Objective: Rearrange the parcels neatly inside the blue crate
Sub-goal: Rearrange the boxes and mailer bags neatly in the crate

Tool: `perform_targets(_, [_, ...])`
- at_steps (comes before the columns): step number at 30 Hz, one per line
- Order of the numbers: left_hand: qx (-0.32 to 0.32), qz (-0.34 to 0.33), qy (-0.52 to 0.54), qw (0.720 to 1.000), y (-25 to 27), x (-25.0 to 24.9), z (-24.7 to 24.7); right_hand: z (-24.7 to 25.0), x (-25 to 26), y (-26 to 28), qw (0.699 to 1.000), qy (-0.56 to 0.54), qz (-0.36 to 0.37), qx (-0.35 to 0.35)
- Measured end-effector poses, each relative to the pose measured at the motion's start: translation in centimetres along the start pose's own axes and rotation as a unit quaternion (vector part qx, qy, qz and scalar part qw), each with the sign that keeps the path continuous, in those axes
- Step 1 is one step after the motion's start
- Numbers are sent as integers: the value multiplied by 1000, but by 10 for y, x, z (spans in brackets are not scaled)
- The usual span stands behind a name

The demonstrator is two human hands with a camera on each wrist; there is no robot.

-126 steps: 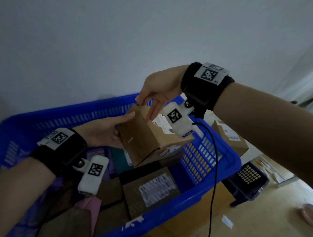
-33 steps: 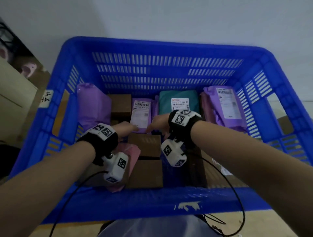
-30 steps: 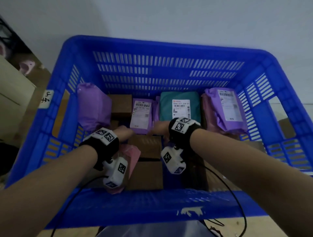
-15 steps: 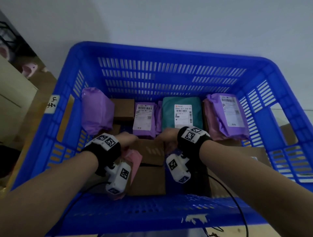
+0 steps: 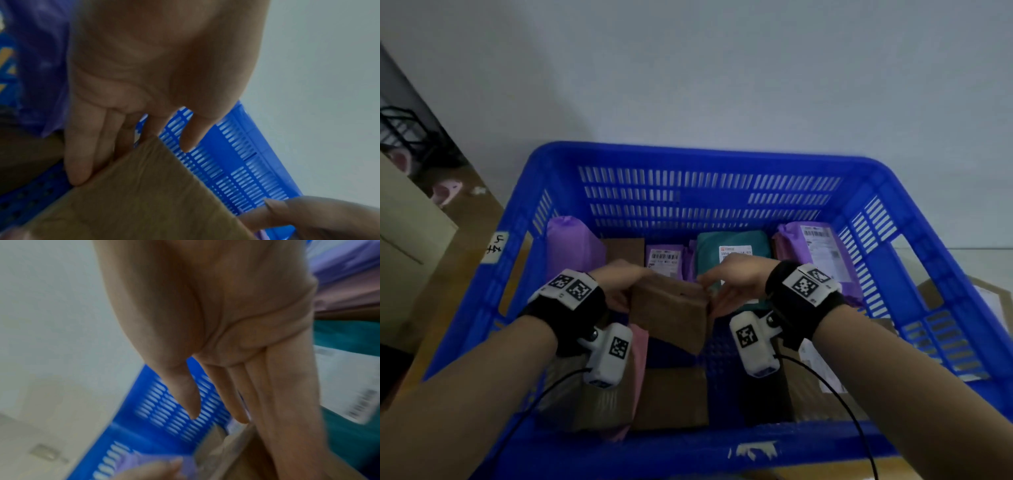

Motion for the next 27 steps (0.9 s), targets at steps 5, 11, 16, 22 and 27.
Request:
perform_targets(5, [-23, -80, 15, 996, 25, -27, 12, 23, 21, 26, 993, -24, 115, -21])
perform_targets(11, [-72, -213, 64, 972, 55, -64, 26, 46, 37, 28, 966, -47, 224, -118])
perform_targets(16, [-121, -330, 81, 933, 77, -99, 24, 51, 50, 26, 933, -73, 292, -195])
perform_targets(22, [-147, -383, 101, 906, 94, -120, 23, 51, 63, 37, 880, -131, 389, -240])
perform_targets(27, [-114, -400, 161, 895, 98, -117, 14, 51, 60, 42, 846, -116, 445, -269])
Point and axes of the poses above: each hand's wrist, its own y-axis away from the middle knuckle, its own z-axis out of the back of the hand, x = y × z, the point moved 3 cm from there along -y, towards the middle knuckle, and after that the axes turned 10 degrees about x, right-handed, at the moved point
